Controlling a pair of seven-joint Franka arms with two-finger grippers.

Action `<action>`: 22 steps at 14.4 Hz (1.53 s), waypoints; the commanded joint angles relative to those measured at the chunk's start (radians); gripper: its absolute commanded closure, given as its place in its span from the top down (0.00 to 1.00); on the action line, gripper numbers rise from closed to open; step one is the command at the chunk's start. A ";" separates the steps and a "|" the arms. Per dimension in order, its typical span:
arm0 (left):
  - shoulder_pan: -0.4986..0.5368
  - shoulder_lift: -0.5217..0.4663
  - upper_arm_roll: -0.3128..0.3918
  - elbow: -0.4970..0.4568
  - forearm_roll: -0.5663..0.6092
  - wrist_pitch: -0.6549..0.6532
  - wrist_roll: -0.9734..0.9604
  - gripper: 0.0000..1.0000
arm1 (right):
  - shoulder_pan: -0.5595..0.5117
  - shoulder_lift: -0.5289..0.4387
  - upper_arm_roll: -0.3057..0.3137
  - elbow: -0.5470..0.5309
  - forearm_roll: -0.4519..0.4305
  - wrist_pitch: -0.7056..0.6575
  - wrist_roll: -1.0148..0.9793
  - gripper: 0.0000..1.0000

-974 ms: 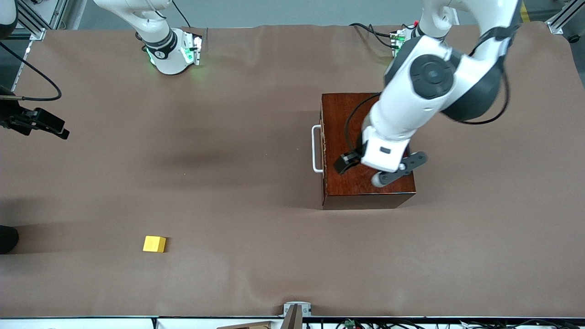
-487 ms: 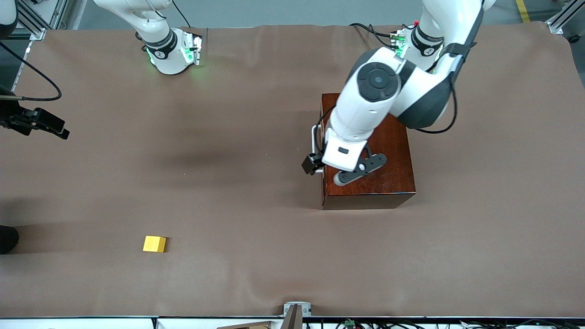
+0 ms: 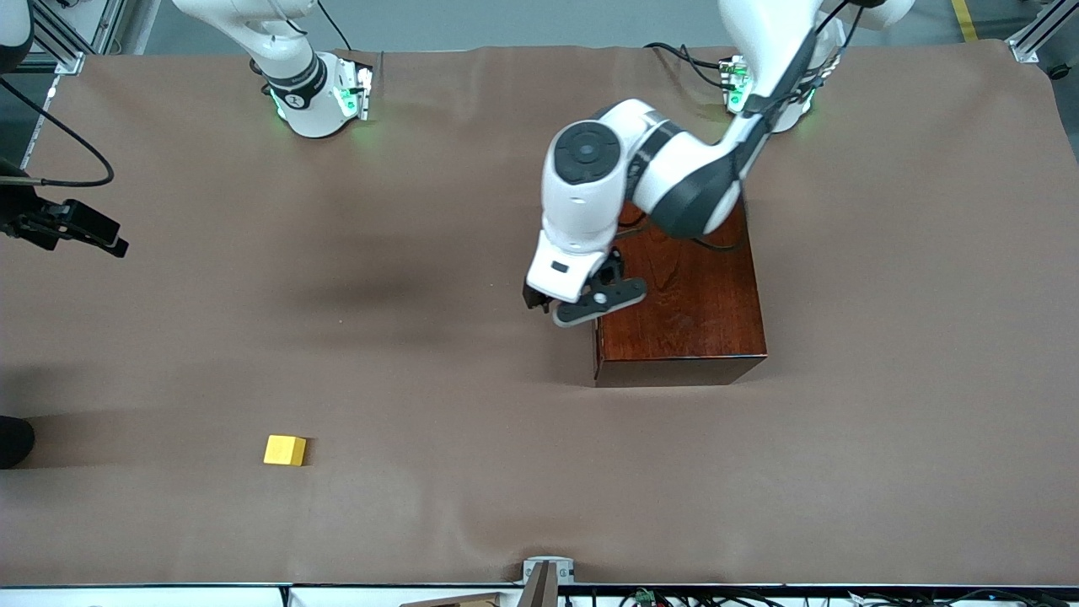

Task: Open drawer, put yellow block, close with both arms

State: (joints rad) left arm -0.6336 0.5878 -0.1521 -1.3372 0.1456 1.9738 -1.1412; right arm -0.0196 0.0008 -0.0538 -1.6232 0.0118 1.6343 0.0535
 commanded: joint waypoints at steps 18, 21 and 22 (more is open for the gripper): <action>-0.095 0.147 -0.001 0.018 0.037 -0.128 0.225 1.00 | -0.005 0.002 0.006 0.009 -0.016 -0.014 0.005 1.00; -0.112 0.159 -0.001 0.021 0.035 -0.116 0.201 1.00 | -0.005 0.004 0.006 0.009 -0.016 -0.014 0.005 1.00; -0.116 0.168 -0.001 0.026 0.037 -0.113 0.198 1.00 | -0.005 0.004 0.006 0.009 -0.016 -0.014 0.005 1.00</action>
State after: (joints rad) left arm -0.7407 0.7104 -0.1522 -1.3411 0.1688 1.8580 -0.9266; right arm -0.0196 0.0023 -0.0538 -1.6232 0.0118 1.6307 0.0534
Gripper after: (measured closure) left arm 0.000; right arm 0.000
